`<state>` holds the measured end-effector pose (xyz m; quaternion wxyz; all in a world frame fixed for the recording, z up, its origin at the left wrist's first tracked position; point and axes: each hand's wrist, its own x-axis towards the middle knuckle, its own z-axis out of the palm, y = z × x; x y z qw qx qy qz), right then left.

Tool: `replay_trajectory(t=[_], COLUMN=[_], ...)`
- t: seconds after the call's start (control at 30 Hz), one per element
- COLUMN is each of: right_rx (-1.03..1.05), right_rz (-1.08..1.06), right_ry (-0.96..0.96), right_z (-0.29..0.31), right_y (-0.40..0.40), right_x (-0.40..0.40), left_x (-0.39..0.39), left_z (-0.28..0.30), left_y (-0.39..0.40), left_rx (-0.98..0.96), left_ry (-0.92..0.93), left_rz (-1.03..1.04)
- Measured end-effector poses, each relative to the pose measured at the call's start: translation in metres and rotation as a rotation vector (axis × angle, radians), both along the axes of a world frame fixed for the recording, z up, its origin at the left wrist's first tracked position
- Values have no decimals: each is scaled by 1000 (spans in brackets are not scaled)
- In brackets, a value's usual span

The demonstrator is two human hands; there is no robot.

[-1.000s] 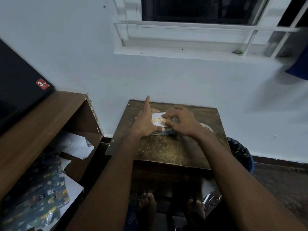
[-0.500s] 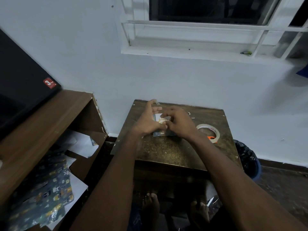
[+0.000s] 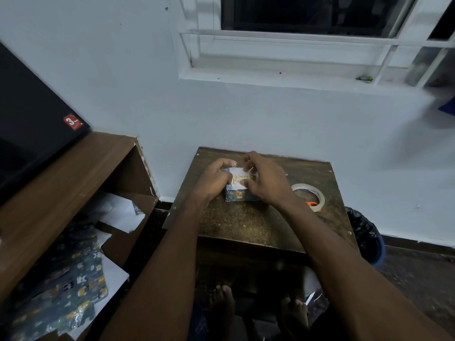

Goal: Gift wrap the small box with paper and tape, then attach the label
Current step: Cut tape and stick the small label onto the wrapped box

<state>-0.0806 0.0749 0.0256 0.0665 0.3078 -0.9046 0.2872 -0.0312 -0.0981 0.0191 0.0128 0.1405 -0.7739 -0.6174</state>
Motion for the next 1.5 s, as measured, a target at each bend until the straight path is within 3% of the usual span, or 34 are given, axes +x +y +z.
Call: replay_trajectory(t=[0.8,0.97,1.1,1.27,1.5], right_rx=[153,161,162,177,169], right_rz=[69,73,75,79,78], right_ry=[74,83,69,71,72], right_z=[-7,-4,-3,-2,-4], right_y=[-10,-11,-10,-10,-10], right_x=[3,5,6,6,4], left_x=[4,5,7,1,2], left_z=[2,2,6,-2,-3], left_y=[2,1,0,-1,3], left_rx=[-20,-130,-150,-430,-419], left_ry=[-81,-149,-3,64,12], left_rz=[17,-7,0,-14,53])
